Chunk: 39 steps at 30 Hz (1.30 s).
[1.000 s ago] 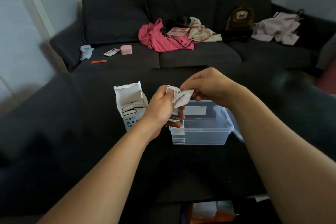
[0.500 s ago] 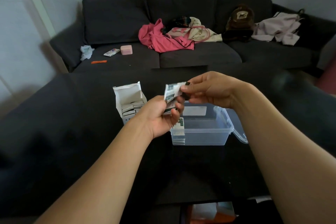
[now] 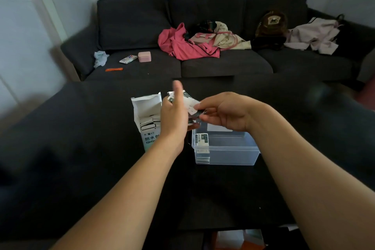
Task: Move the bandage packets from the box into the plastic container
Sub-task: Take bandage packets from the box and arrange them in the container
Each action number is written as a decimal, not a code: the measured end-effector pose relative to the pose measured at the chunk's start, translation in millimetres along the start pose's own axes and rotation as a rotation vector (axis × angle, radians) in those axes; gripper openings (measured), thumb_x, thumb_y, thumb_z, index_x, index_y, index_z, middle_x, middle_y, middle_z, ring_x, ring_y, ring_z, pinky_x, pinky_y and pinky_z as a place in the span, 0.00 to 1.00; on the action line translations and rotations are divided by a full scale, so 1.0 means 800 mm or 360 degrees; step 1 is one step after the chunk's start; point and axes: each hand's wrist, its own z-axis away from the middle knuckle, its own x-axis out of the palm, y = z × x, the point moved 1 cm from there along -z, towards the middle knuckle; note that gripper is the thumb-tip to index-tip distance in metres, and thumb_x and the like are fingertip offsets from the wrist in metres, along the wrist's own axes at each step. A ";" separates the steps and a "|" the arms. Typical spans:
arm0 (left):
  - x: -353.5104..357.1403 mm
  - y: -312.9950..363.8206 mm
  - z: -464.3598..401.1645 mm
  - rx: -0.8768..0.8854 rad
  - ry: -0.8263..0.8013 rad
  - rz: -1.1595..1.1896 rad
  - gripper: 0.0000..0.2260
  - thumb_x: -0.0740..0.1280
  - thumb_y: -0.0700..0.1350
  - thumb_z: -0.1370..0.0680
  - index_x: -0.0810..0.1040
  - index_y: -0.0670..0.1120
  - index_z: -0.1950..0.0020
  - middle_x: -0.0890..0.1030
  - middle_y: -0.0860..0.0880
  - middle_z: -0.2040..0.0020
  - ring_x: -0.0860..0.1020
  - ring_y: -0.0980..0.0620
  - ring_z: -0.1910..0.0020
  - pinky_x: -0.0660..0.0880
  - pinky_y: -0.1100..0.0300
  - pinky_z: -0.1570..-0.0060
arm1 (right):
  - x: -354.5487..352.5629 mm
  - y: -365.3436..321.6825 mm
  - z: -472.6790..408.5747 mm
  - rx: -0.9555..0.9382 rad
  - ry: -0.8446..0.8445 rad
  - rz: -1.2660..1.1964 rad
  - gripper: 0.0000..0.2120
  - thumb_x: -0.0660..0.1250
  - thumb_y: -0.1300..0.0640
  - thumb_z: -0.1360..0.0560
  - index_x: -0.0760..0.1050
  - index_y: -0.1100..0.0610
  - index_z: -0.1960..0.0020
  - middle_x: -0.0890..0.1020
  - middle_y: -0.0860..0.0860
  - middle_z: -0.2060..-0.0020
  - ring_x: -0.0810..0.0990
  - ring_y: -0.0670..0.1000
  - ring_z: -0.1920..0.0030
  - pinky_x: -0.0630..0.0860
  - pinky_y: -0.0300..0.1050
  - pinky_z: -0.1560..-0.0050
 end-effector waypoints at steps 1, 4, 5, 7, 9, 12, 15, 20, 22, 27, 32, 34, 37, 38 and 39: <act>0.000 0.000 0.001 0.0049 0.0012 -0.0041 0.21 0.61 0.63 0.19 0.73 0.47 0.39 0.83 0.45 0.49 0.83 0.51 0.57 0.78 0.58 0.71 | 0.003 0.000 0.001 0.0009 -0.0031 0.0039 0.08 0.69 0.66 0.23 0.81 0.67 0.45 0.86 0.60 0.57 0.86 0.50 0.61 0.80 0.34 0.68; 0.000 -0.006 -0.005 0.0081 0.0000 0.0017 0.05 0.68 0.48 0.19 0.76 0.49 0.46 0.84 0.43 0.48 0.84 0.45 0.51 0.84 0.48 0.56 | 0.008 -0.003 0.003 -0.0043 -0.0102 0.0424 0.04 0.72 0.63 0.24 0.82 0.64 0.52 0.85 0.58 0.58 0.84 0.49 0.61 0.80 0.35 0.66; -0.001 -0.008 -0.006 0.0075 -0.0035 0.0018 0.03 0.68 0.46 0.19 0.77 0.49 0.47 0.85 0.43 0.50 0.85 0.44 0.50 0.83 0.46 0.52 | 0.008 -0.004 0.004 -0.0061 -0.0097 0.0619 0.05 0.73 0.60 0.24 0.81 0.62 0.53 0.84 0.57 0.59 0.82 0.48 0.64 0.79 0.36 0.67; -0.002 -0.010 -0.007 0.0076 -0.0101 0.0009 0.02 0.67 0.44 0.18 0.76 0.49 0.47 0.83 0.44 0.53 0.85 0.43 0.52 0.83 0.47 0.55 | 0.001 -0.006 0.005 -0.0134 0.0015 0.0971 0.09 0.75 0.54 0.26 0.82 0.59 0.52 0.84 0.54 0.58 0.80 0.47 0.63 0.78 0.38 0.66; -0.003 -0.006 -0.005 0.0096 -0.0155 0.0048 0.02 0.65 0.43 0.17 0.74 0.49 0.45 0.80 0.45 0.55 0.84 0.48 0.59 0.84 0.49 0.61 | -0.011 -0.011 0.003 -0.0282 0.0244 0.0937 0.12 0.75 0.50 0.26 0.82 0.55 0.46 0.84 0.52 0.51 0.81 0.48 0.54 0.79 0.41 0.60; -0.003 0.001 0.003 0.0159 -0.0314 -0.0023 0.05 0.61 0.46 0.15 0.70 0.52 0.39 0.78 0.44 0.52 0.84 0.49 0.63 0.83 0.50 0.66 | -0.012 -0.014 0.002 -0.0468 0.0273 0.0463 0.20 0.70 0.49 0.22 0.75 0.49 0.32 0.79 0.52 0.39 0.81 0.53 0.43 0.81 0.48 0.47; 0.001 0.002 0.013 0.0316 -0.0421 -0.0344 0.07 0.61 0.46 0.15 0.66 0.53 0.38 0.80 0.44 0.48 0.82 0.50 0.67 0.79 0.56 0.71 | 0.018 -0.002 -0.006 -0.0689 0.0198 0.0673 0.23 0.70 0.49 0.22 0.72 0.49 0.28 0.80 0.50 0.42 0.82 0.50 0.45 0.82 0.47 0.46; 0.008 -0.003 0.009 0.0280 -0.0195 -0.0493 0.11 0.65 0.41 0.19 0.66 0.45 0.40 0.82 0.41 0.54 0.80 0.52 0.71 0.73 0.62 0.77 | 0.031 0.008 -0.021 -0.1032 0.0516 0.1012 0.05 0.71 0.56 0.23 0.82 0.54 0.48 0.84 0.49 0.56 0.83 0.45 0.55 0.79 0.39 0.58; 0.006 -0.004 0.006 0.0110 -0.0159 -0.0411 0.09 0.65 0.41 0.19 0.71 0.42 0.40 0.83 0.40 0.55 0.80 0.53 0.72 0.72 0.62 0.78 | 0.029 0.007 -0.020 -0.1042 0.0511 0.1059 0.02 0.70 0.57 0.22 0.81 0.55 0.52 0.83 0.49 0.59 0.82 0.45 0.57 0.77 0.38 0.60; 0.003 -0.005 0.006 0.0174 -0.0199 -0.0536 0.08 0.65 0.40 0.20 0.72 0.44 0.42 0.83 0.40 0.54 0.79 0.51 0.69 0.72 0.61 0.77 | 0.029 0.011 -0.021 -0.0989 0.0517 0.1151 0.07 0.70 0.54 0.22 0.79 0.58 0.52 0.84 0.52 0.60 0.82 0.46 0.61 0.77 0.34 0.65; 0.002 -0.001 0.007 0.0029 -0.0377 -0.0727 0.07 0.64 0.41 0.20 0.71 0.46 0.42 0.81 0.42 0.58 0.79 0.50 0.68 0.73 0.61 0.75 | 0.019 0.008 -0.022 -0.0939 0.0592 0.1101 0.03 0.69 0.58 0.21 0.81 0.56 0.51 0.83 0.47 0.58 0.81 0.40 0.61 0.71 0.27 0.67; 0.001 -0.001 0.006 0.0000 -0.0398 -0.0726 0.05 0.64 0.43 0.19 0.74 0.45 0.44 0.80 0.43 0.62 0.78 0.51 0.71 0.73 0.62 0.76 | 0.019 0.007 -0.024 -0.0950 0.0595 0.1136 0.05 0.69 0.56 0.21 0.82 0.57 0.52 0.83 0.48 0.59 0.81 0.41 0.60 0.72 0.31 0.64; -0.001 -0.002 0.003 0.0016 -0.0382 -0.0731 0.07 0.60 0.42 0.17 0.77 0.43 0.48 0.79 0.43 0.66 0.77 0.53 0.75 0.73 0.62 0.76 | 0.026 0.008 -0.024 -0.0866 0.0432 0.1238 0.10 0.68 0.50 0.21 0.82 0.54 0.56 0.85 0.49 0.59 0.81 0.46 0.57 0.77 0.41 0.57; -0.002 -0.002 0.001 0.0016 -0.0372 -0.0729 0.09 0.59 0.42 0.17 0.78 0.42 0.49 0.79 0.43 0.67 0.76 0.53 0.75 0.72 0.62 0.77 | 0.029 0.009 -0.024 -0.0846 0.0385 0.1275 0.11 0.67 0.48 0.20 0.82 0.54 0.56 0.85 0.50 0.59 0.81 0.47 0.56 0.78 0.45 0.53; -0.002 -0.002 -0.001 0.0028 -0.0368 -0.0723 0.09 0.59 0.42 0.17 0.78 0.42 0.50 0.78 0.44 0.68 0.76 0.54 0.76 0.71 0.63 0.77 | 0.031 0.009 -0.023 -0.0837 0.0359 0.1298 0.12 0.66 0.48 0.20 0.81 0.54 0.55 0.84 0.50 0.59 0.81 0.49 0.55 0.78 0.47 0.51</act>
